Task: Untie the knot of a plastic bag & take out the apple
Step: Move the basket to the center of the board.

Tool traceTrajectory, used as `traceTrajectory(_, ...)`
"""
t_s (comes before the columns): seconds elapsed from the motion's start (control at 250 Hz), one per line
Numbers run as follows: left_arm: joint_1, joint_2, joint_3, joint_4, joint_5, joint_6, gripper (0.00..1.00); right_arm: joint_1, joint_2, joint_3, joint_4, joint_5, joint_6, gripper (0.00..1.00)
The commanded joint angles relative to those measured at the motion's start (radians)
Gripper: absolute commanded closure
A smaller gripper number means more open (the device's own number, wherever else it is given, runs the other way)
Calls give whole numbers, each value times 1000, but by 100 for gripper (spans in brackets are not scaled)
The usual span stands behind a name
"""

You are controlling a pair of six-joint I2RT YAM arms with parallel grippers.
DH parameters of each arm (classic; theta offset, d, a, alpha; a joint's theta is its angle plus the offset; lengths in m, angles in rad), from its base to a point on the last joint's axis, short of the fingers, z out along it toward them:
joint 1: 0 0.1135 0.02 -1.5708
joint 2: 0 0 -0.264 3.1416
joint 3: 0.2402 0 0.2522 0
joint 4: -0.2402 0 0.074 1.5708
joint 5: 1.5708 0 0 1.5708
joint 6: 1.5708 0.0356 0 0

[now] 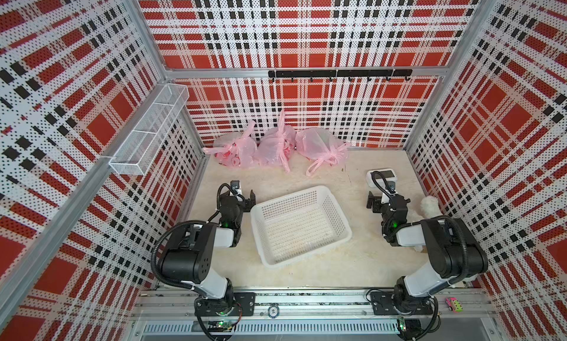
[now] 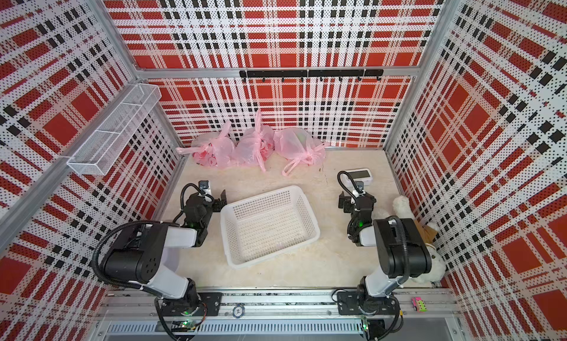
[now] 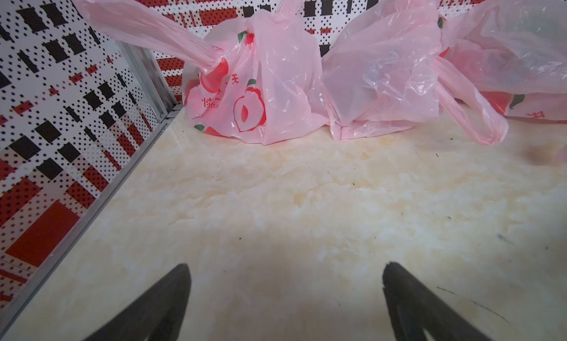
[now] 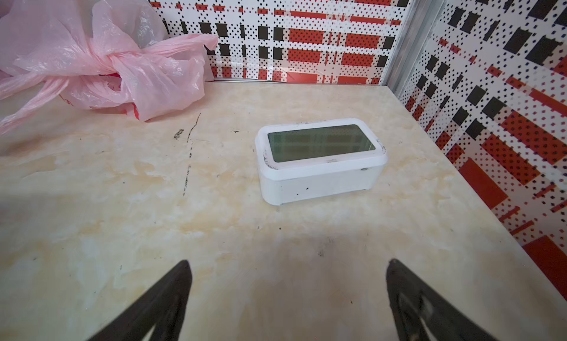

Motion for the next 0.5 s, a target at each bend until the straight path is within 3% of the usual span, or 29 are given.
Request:
traceTrajectory(0.0, 1, 2, 8, 24, 10, -3, 1, -1, -12, 7, 29, -6, -15, 0)
traceTrajectory(0.496, 1, 1, 7, 24, 9, -3, 1, 0, -11, 6, 31, -5, -15, 0)
